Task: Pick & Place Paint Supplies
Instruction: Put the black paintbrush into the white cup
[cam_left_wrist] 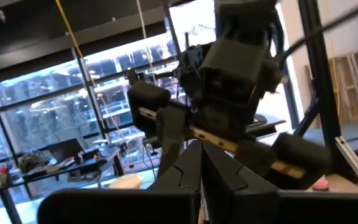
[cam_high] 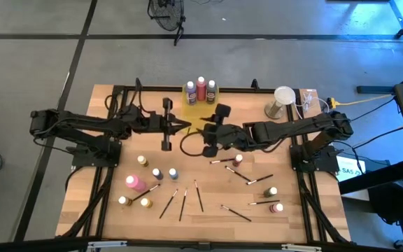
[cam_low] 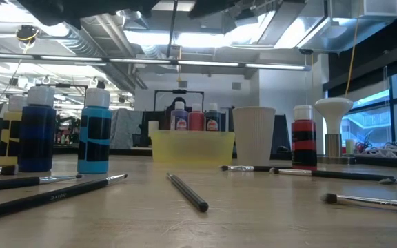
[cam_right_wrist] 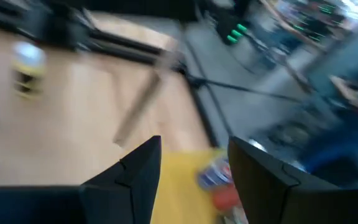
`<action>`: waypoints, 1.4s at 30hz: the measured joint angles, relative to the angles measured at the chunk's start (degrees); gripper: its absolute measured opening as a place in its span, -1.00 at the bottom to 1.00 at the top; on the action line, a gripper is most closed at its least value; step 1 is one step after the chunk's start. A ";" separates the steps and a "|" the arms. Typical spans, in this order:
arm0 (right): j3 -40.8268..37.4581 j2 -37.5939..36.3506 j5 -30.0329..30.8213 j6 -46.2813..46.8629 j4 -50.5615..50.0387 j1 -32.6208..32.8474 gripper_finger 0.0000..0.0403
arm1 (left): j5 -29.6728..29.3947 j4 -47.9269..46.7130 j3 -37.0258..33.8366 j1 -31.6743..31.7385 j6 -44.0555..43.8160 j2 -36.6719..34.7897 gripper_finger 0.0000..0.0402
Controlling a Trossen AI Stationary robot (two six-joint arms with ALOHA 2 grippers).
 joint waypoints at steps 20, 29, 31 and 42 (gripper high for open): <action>0.00 -0.02 -20.22 0.95 9.60 -2.55 -0.07 | -2.66 -1.25 0.00 -1.76 0.05 -0.02 -0.99; 0.00 -0.02 -22.90 1.37 10.21 -3.57 -0.25 | -3.80 -1.10 0.00 -2.95 1.48 -0.02 -0.99; 0.00 -0.02 -22.92 1.37 10.21 -3.73 -0.34 | -4.43 -1.08 0.00 -3.47 2.17 -0.02 -0.99; 0.00 -0.02 -22.88 1.37 9.46 -3.87 -0.83 | -4.64 -1.17 0.00 -4.38 3.79 -0.02 -0.99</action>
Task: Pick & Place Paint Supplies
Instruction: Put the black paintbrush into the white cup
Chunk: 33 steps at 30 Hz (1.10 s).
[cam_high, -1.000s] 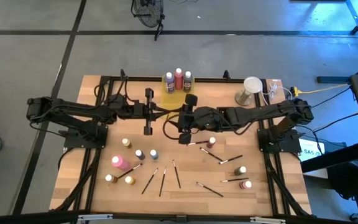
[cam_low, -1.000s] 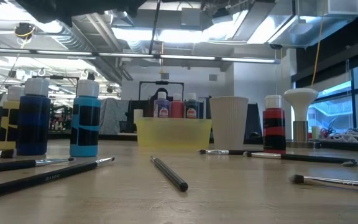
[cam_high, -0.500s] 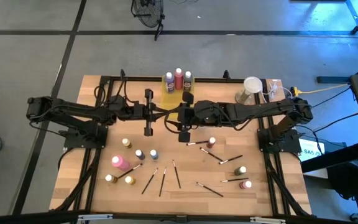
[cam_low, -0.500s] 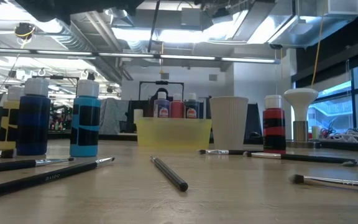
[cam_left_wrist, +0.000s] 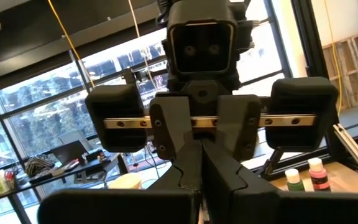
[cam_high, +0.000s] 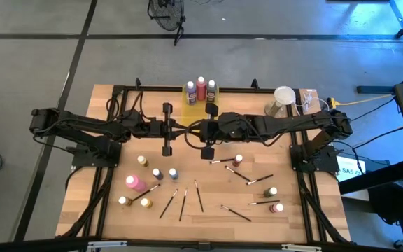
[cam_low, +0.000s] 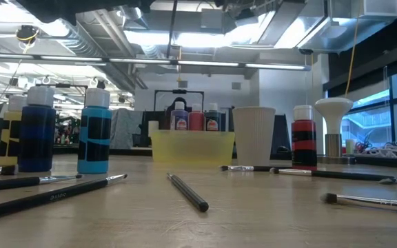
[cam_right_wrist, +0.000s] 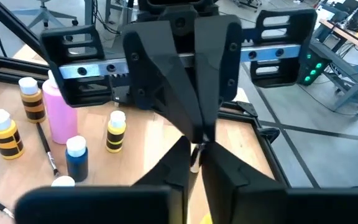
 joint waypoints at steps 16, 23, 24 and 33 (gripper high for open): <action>0.00 0.00 -0.02 0.62 -3.44 0.06 -0.92 | -0.09 -0.04 0.09 0.13 1.42 -0.38 -0.77; -0.03 -2.03 3.10 7.83 -17.77 0.54 -0.92 | -5.60 -5.79 0.09 0.13 4.39 -5.68 -0.44; -0.04 -2.56 5.31 9.56 -19.73 0.81 -0.92 | -7.37 -7.28 0.09 0.13 4.75 -6.48 -0.40; -0.01 -11.84 17.20 25.27 -34.83 2.12 -0.92 | -16.92 -12.24 0.09 0.13 6.93 -9.58 -0.28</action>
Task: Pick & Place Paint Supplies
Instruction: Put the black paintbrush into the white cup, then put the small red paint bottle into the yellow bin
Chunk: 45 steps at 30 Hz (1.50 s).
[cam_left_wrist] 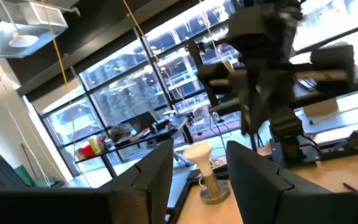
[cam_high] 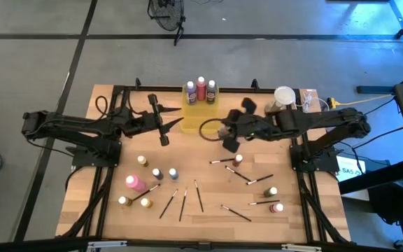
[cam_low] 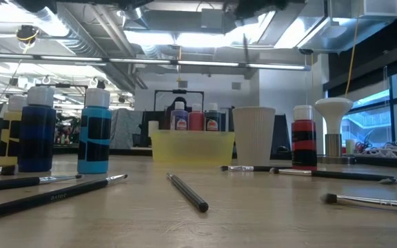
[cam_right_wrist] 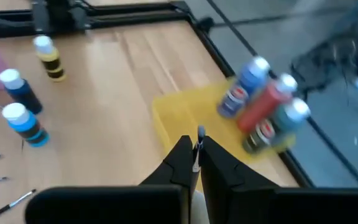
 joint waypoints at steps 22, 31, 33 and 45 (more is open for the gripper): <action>-19.79 -0.71 -0.68 10.82 15.57 -2.85 -0.92 | -0.90 -9.16 0.00 0.00 -1.51 0.55 -0.28; -26.40 -0.71 -3.75 13.23 23.03 -4.23 -0.92 | -0.90 -9.16 -0.02 0.00 -1.73 0.55 -0.29; -27.32 -0.71 -3.92 14.55 22.98 -4.38 -0.89 | -0.90 -9.16 -0.02 0.00 -1.73 0.55 -0.28; -28.30 -0.71 -10.25 18.02 22.49 -5.25 -0.65 | -0.87 -9.64 -0.06 0.00 -4.57 0.55 -0.28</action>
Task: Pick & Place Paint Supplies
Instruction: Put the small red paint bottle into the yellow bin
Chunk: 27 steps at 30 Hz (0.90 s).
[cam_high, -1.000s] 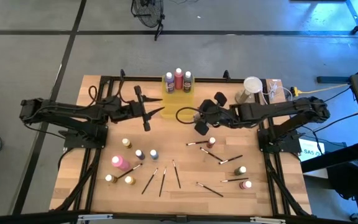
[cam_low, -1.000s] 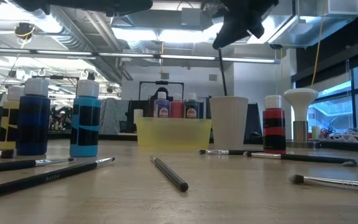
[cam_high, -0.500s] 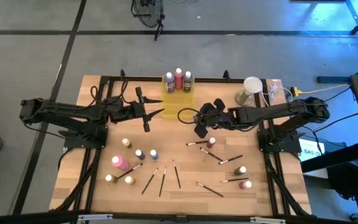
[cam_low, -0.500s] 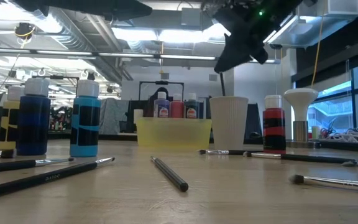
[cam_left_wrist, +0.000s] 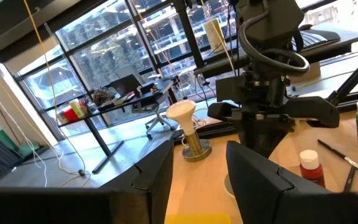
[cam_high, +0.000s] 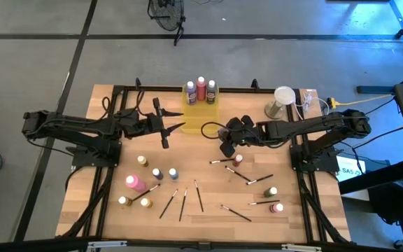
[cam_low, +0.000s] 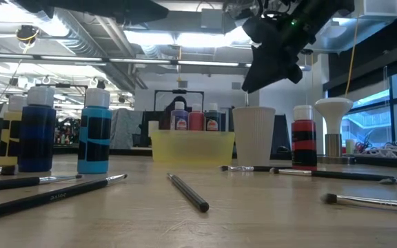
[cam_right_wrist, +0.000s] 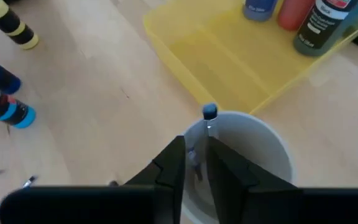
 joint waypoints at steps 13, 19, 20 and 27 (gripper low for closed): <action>8.22 -0.31 6.13 -14.00 -5.48 1.25 -0.08 | 0.02 -0.91 0.00 -0.02 -0.15 0.00 -0.29; 11.93 -0.33 -1.02 -22.56 -4.76 3.16 0.00 | 0.01 -4.71 0.00 -0.02 -0.18 0.00 -0.31; 11.93 -0.33 -2.53 -23.49 -4.40 3.44 0.00 | -0.02 -5.30 0.00 -0.02 -0.15 0.00 -0.31; 12.21 -0.33 -12.80 -20.38 -14.25 4.89 0.00 | -0.06 -8.60 0.00 -0.02 -0.15 0.00 -0.31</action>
